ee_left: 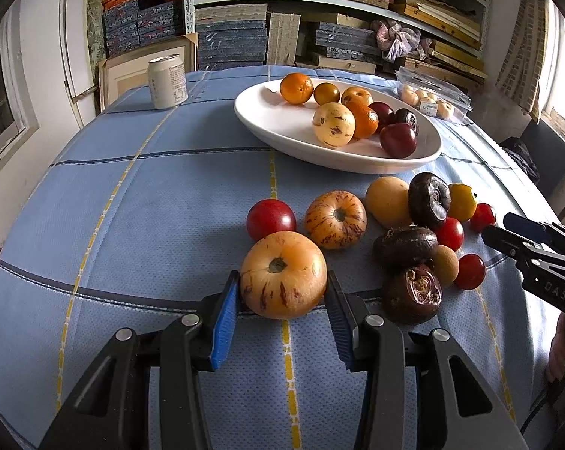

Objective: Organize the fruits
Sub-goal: 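Grasp a striped pale fruit with the left tool while the right tool grasps a red tomato, then carry both fruits over the white plate and open both tools to release them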

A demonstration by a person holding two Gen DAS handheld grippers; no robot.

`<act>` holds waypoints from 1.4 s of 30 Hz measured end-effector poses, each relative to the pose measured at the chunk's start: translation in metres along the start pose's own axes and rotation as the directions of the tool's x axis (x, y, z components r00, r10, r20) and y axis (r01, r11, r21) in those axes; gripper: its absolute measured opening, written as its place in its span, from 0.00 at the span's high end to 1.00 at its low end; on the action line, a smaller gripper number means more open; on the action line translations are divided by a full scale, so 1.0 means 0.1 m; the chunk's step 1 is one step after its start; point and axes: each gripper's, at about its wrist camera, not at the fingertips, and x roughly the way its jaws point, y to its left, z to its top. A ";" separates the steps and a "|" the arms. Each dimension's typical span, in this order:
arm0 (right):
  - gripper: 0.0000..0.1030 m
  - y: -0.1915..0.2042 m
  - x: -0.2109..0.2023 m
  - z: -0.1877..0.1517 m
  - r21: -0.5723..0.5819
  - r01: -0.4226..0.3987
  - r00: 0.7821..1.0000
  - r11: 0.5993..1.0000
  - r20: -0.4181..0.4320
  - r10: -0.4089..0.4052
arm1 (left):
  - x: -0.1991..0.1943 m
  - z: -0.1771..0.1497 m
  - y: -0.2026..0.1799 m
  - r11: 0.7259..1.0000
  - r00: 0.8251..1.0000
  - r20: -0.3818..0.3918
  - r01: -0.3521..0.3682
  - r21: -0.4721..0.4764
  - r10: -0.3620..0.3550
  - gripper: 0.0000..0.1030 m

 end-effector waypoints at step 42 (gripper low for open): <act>0.72 -0.10 -0.03 0.07 0.050 -0.037 0.999 0.998 0.018 0.036 | -0.07 0.01 -0.06 1.000 0.999 0.042 0.027 -0.004 -0.026 0.57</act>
